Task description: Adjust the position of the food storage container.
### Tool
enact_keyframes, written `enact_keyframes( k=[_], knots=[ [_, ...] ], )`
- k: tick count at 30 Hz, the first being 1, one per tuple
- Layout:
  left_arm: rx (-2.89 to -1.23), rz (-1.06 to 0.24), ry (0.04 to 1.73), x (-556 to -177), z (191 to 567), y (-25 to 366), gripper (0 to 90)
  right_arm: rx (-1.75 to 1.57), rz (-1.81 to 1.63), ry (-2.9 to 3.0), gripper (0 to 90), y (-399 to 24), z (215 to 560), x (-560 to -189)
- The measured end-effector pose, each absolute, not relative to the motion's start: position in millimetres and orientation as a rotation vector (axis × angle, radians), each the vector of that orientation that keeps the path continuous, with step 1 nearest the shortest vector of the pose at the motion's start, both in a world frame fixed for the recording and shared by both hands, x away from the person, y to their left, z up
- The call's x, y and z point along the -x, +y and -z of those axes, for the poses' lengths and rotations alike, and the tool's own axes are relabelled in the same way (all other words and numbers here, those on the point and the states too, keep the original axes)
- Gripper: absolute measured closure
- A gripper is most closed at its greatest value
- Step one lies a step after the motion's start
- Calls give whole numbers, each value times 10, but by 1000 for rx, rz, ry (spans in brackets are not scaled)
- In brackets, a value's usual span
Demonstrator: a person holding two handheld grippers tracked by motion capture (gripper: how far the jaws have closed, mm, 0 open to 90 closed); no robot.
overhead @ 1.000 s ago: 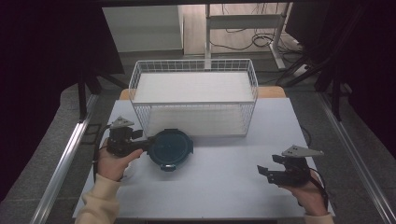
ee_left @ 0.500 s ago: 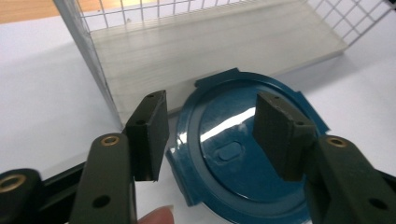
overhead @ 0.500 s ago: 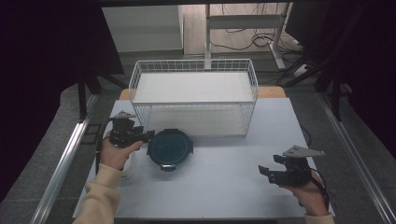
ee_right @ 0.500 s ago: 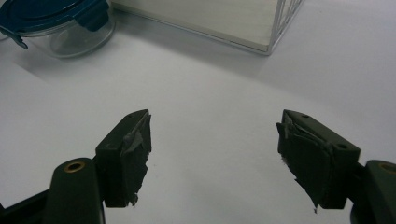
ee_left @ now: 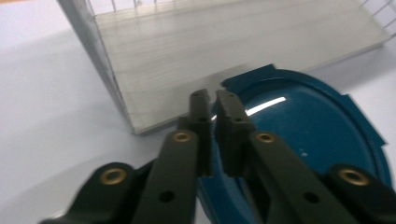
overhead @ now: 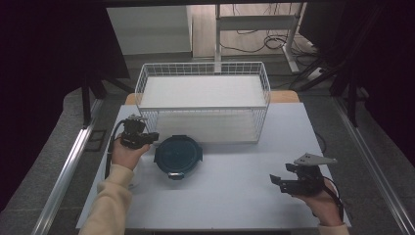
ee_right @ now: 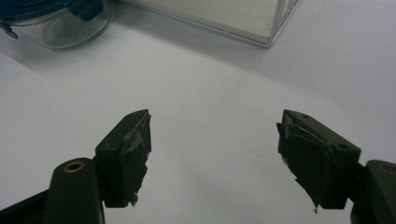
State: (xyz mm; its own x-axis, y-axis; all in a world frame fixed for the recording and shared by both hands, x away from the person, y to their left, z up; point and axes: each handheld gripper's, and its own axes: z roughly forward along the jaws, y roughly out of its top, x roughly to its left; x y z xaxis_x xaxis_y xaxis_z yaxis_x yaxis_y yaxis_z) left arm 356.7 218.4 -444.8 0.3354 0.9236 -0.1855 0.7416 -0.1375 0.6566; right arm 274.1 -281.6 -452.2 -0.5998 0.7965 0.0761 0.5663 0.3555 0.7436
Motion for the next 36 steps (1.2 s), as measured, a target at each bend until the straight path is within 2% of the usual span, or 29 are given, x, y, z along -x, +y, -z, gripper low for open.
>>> enact_keyframes(
  k=[15, 25, 36],
  knots=[
    [-1963, -327, 1479, -3789, 4669, 2123, 900, -1211, -1052, 2346, 257, -2791, 4567, -2747],
    [-1972, -270, 1494, -3832, 4734, 2106, 900, -1211, -1050, 2339, 257, -2799, 4570, -2743],
    [-2021, -265, 1486, -3850, 4824, 2090, 900, -1212, -1046, 2334, 257, -2798, 4583, -2751]
  ],
)
